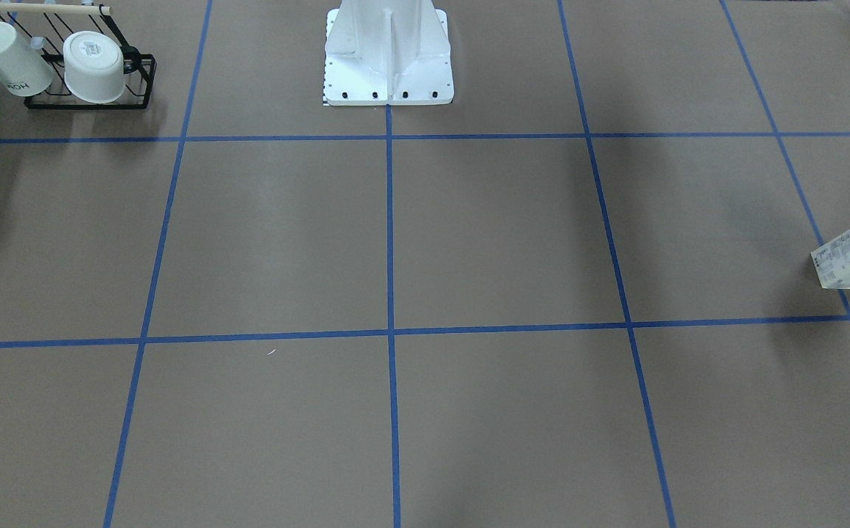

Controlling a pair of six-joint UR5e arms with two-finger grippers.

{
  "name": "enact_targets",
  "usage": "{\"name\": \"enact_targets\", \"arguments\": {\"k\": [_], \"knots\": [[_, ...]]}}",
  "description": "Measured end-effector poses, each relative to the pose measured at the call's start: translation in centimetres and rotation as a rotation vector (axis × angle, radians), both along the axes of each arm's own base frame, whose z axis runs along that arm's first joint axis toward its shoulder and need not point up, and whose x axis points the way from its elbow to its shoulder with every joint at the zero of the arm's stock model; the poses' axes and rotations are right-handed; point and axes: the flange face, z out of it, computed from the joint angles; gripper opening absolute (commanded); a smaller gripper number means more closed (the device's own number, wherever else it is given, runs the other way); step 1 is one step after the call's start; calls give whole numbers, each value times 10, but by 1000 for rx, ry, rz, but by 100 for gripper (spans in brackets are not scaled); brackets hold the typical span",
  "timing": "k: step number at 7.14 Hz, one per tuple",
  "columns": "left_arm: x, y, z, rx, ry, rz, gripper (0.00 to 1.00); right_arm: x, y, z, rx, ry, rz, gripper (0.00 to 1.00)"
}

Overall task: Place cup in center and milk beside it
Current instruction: 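Hold the white mug in the right gripper and begin moving it forward, then carry the white mug with the right gripper to the table center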

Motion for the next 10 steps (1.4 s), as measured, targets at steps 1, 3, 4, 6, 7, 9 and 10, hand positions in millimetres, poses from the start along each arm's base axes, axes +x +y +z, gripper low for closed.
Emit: {"name": "enact_targets", "arguments": {"k": [1, 3, 4, 6, 7, 9, 10], "knots": [[0, 1, 0, 3, 0, 0, 99, -5, 2, 12, 4, 10, -12, 0], [0, 3, 2, 9, 0, 0, 99, -13, 2, 31, 29, 30, -35, 0], [0, 4, 3, 8, 0, 0, 99, -17, 1, 31, 42, 35, -43, 0], [0, 4, 5, 4, 0, 0, 99, -21, -5, 13, 81, 27, -48, 0], [0, 5, 6, 2, -1, -1, 99, -23, -10, -11, 122, 9, -49, 0], [0, 7, 10, -5, 0, 0, 99, -31, -30, -83, 240, -56, -49, 0], [0, 8, 11, -7, 0, 0, 99, -46, -53, -126, 300, -121, -69, 0]]}}
